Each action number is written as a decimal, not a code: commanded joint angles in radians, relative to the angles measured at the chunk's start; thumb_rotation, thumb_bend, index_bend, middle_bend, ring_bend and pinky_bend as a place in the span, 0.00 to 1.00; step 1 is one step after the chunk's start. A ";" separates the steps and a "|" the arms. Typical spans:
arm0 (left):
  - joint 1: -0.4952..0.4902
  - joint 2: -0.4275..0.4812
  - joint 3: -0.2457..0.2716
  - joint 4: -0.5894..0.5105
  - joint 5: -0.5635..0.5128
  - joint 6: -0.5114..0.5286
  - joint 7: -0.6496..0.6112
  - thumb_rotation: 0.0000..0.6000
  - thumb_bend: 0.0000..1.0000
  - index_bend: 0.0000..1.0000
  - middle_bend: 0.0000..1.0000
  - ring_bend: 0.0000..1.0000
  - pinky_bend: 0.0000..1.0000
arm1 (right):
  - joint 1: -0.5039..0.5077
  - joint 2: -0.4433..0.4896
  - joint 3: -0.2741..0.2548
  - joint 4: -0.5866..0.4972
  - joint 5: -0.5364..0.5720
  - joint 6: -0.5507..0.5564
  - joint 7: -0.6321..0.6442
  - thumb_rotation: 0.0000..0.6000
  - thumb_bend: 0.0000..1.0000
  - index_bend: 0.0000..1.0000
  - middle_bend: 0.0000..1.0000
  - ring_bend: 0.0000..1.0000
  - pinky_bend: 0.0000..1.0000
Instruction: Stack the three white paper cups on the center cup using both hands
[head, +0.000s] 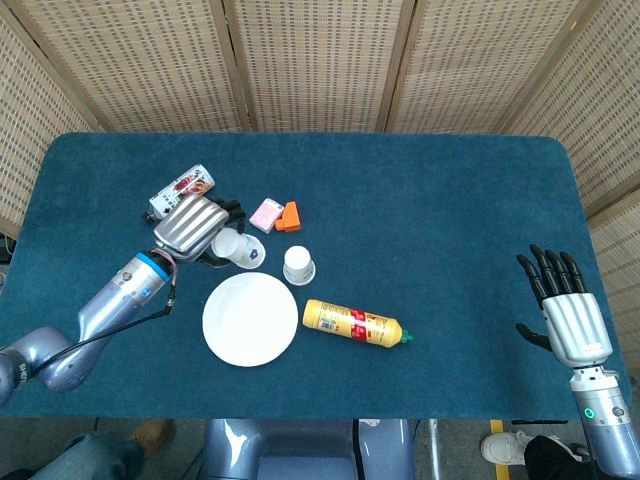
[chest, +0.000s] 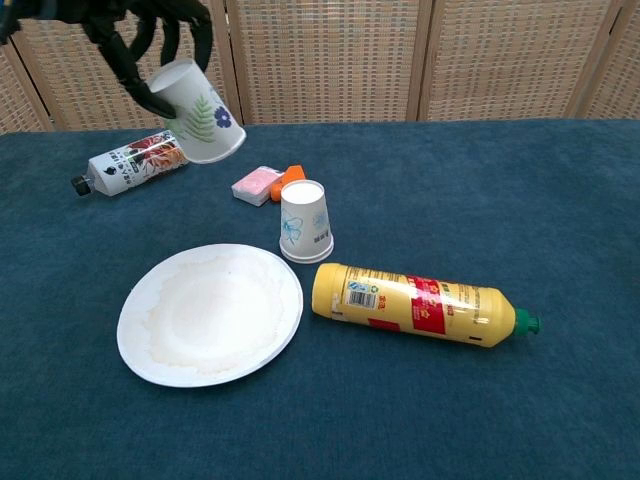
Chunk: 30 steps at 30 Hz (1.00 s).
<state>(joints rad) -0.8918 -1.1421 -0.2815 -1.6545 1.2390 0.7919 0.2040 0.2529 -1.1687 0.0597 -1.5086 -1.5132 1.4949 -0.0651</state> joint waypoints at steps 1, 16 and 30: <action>-0.121 -0.047 -0.029 -0.015 -0.187 -0.081 0.143 1.00 0.12 0.54 0.43 0.50 0.59 | -0.002 0.001 0.004 0.002 0.003 -0.001 0.003 1.00 0.00 0.06 0.00 0.00 0.02; -0.424 -0.152 0.072 0.049 -0.732 -0.072 0.423 1.00 0.12 0.54 0.43 0.50 0.55 | -0.016 0.011 0.031 0.007 0.016 -0.011 0.032 1.00 0.00 0.06 0.00 0.00 0.01; -0.499 -0.232 0.120 0.128 -0.824 -0.023 0.457 1.00 0.11 0.54 0.43 0.50 0.55 | -0.026 0.027 0.048 0.014 0.016 -0.011 0.082 1.00 0.00 0.06 0.00 0.00 0.01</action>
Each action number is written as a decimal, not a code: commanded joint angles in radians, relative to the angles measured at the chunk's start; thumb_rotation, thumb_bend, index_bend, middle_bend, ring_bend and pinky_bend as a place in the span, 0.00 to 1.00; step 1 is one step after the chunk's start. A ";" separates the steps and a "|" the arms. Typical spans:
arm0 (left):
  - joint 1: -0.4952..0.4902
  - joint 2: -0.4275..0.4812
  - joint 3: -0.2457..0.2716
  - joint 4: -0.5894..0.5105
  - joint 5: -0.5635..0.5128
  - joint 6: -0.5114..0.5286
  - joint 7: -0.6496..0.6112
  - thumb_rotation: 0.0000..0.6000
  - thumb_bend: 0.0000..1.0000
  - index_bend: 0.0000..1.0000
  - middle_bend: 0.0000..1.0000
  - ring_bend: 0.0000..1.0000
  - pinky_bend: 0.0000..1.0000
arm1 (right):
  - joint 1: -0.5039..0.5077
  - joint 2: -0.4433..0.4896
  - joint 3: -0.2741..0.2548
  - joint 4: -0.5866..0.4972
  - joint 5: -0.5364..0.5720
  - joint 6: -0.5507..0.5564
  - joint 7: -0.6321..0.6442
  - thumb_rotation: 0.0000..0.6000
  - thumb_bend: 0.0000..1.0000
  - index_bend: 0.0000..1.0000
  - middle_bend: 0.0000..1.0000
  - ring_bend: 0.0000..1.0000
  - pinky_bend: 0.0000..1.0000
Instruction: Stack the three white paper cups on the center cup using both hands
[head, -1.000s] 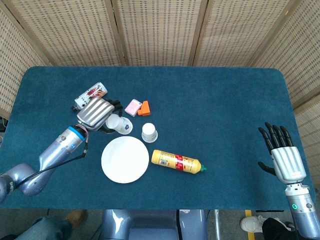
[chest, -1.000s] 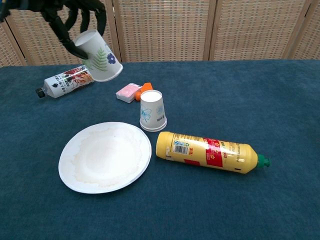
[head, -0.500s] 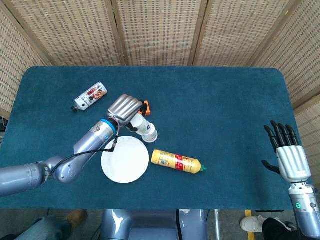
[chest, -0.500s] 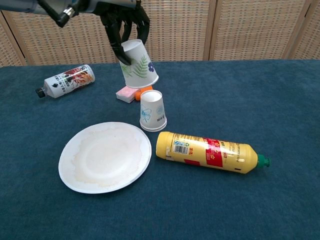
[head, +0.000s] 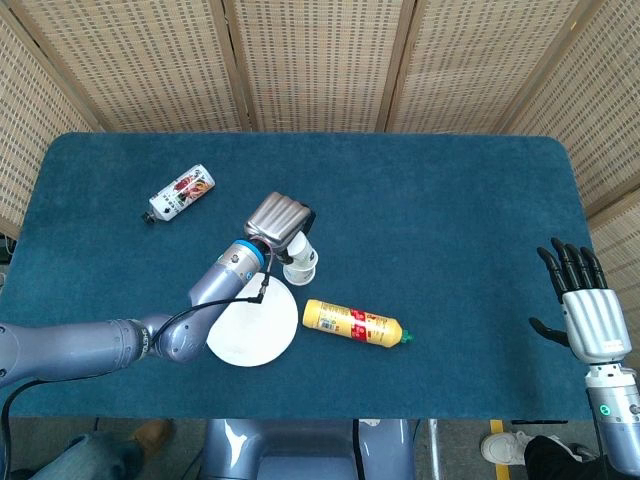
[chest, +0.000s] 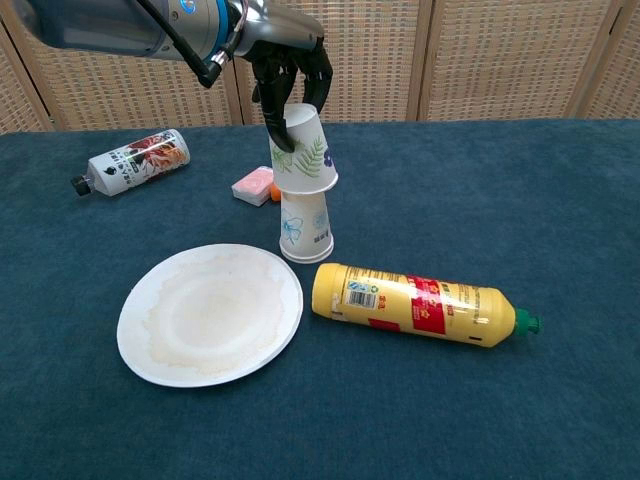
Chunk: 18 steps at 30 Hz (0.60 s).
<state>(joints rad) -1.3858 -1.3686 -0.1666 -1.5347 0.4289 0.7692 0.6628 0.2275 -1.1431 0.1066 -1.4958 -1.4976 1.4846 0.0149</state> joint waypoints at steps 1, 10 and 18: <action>-0.008 -0.006 0.007 0.012 -0.021 -0.004 -0.002 1.00 0.11 0.54 0.43 0.50 0.55 | -0.001 0.001 0.003 0.001 0.000 -0.001 0.004 1.00 0.00 0.06 0.00 0.00 0.01; -0.027 -0.004 0.025 0.027 -0.063 -0.029 -0.004 1.00 0.12 0.54 0.43 0.50 0.55 | -0.006 0.004 0.011 0.000 0.003 0.001 0.006 1.00 0.00 0.07 0.00 0.00 0.01; -0.043 -0.032 0.055 0.060 -0.081 -0.041 0.001 1.00 0.11 0.33 0.25 0.27 0.39 | -0.009 0.007 0.014 -0.006 0.002 -0.001 0.003 1.00 0.00 0.07 0.00 0.00 0.01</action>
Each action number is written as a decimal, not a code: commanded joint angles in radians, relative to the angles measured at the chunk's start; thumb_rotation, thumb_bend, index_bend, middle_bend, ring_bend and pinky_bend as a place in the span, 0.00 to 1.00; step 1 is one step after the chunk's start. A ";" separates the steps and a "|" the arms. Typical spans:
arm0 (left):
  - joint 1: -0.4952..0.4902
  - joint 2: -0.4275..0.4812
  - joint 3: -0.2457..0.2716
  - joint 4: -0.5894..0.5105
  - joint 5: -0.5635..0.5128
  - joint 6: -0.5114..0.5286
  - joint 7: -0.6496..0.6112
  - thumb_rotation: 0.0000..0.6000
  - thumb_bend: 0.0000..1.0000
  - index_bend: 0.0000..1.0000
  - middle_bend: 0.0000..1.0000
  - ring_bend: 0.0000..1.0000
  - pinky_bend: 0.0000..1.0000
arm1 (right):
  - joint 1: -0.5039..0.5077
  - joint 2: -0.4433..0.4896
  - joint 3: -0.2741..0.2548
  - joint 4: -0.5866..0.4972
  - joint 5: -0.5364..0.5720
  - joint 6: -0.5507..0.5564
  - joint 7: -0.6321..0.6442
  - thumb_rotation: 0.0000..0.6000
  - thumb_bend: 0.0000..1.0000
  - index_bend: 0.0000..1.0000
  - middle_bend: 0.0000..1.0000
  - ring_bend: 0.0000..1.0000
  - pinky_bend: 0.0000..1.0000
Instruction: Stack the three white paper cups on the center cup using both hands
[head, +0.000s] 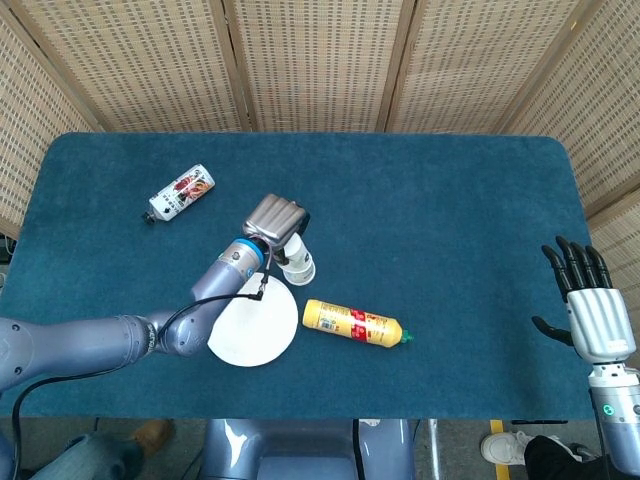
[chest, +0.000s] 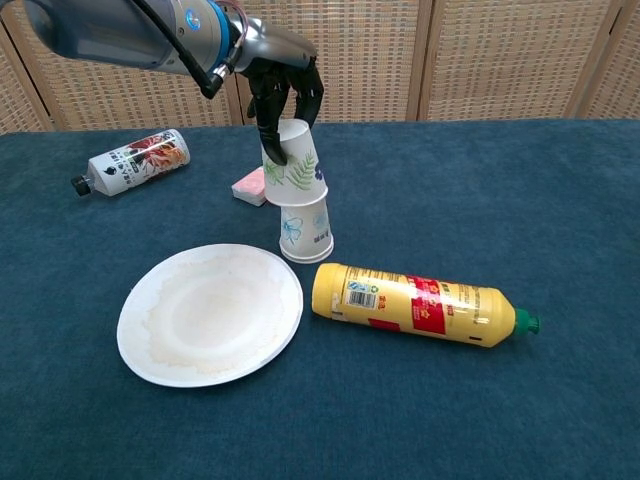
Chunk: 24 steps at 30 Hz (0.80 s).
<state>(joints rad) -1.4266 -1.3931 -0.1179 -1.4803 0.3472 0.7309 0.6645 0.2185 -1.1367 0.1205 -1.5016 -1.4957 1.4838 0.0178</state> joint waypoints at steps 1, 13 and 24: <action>-0.002 -0.007 0.008 0.005 0.003 -0.005 -0.003 1.00 0.09 0.20 0.13 0.15 0.31 | 0.000 0.001 0.001 -0.001 -0.001 0.000 0.000 1.00 0.00 0.07 0.00 0.00 0.01; 0.059 0.029 -0.023 -0.048 0.156 0.013 -0.114 1.00 0.00 0.00 0.00 0.00 0.04 | -0.005 0.004 0.004 -0.006 -0.006 0.002 -0.001 1.00 0.00 0.07 0.00 0.00 0.01; 0.382 0.208 0.033 -0.274 0.473 0.422 -0.286 1.00 0.00 0.00 0.00 0.00 0.00 | -0.007 0.002 0.003 -0.013 -0.008 -0.003 -0.006 1.00 0.00 0.07 0.00 0.00 0.01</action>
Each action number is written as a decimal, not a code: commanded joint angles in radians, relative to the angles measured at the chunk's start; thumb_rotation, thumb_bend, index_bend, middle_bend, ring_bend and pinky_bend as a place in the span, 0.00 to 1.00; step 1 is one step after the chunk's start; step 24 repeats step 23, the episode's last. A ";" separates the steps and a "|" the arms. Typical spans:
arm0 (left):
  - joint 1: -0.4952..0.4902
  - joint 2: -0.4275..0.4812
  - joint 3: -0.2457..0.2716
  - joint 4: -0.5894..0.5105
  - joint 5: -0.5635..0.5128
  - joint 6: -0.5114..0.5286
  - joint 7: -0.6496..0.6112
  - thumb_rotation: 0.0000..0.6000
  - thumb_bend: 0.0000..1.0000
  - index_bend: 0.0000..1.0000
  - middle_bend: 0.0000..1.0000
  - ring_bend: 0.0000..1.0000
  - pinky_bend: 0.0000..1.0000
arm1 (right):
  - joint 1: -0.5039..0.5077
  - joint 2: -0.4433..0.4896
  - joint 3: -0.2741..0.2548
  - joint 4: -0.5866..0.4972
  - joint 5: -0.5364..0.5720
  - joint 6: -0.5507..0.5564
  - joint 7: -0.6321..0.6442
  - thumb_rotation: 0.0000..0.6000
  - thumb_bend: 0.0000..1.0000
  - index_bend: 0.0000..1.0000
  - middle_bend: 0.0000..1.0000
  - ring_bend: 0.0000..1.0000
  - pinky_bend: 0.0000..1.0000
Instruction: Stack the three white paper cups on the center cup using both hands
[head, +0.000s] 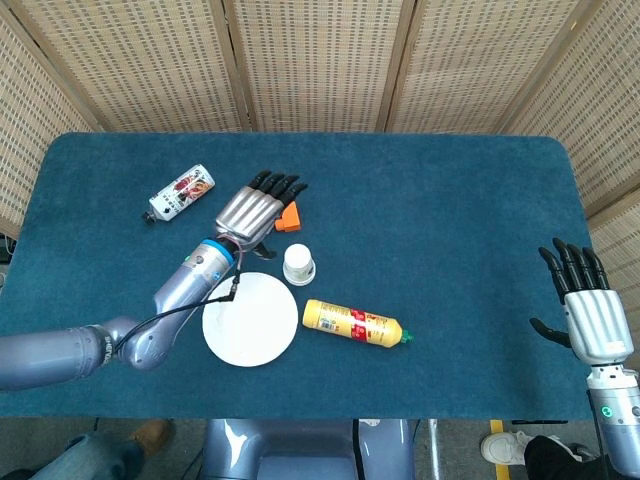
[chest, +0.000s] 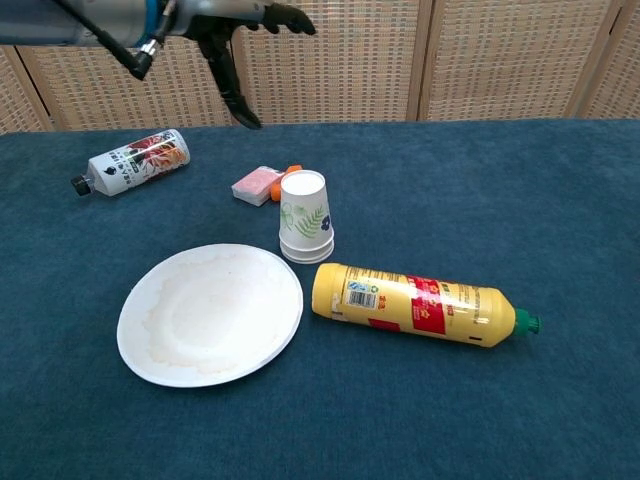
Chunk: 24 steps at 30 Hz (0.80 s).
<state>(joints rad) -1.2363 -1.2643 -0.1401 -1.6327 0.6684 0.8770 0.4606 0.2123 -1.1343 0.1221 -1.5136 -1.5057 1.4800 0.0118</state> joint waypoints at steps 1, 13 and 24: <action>0.238 0.079 0.070 -0.135 0.203 0.341 -0.108 1.00 0.00 0.00 0.00 0.00 0.00 | -0.002 0.000 0.002 -0.002 0.003 0.000 0.000 1.00 0.00 0.07 0.00 0.00 0.01; 0.718 0.137 0.264 -0.204 0.448 0.740 -0.326 1.00 0.00 0.00 0.00 0.00 0.00 | -0.013 0.003 -0.001 -0.044 0.016 -0.003 -0.046 1.00 0.00 0.05 0.00 0.00 0.00; 0.883 0.103 0.305 -0.116 0.586 0.797 -0.379 1.00 0.00 0.00 0.00 0.00 0.00 | -0.022 0.017 -0.004 -0.107 0.042 -0.015 -0.138 1.00 0.00 0.00 0.00 0.00 0.00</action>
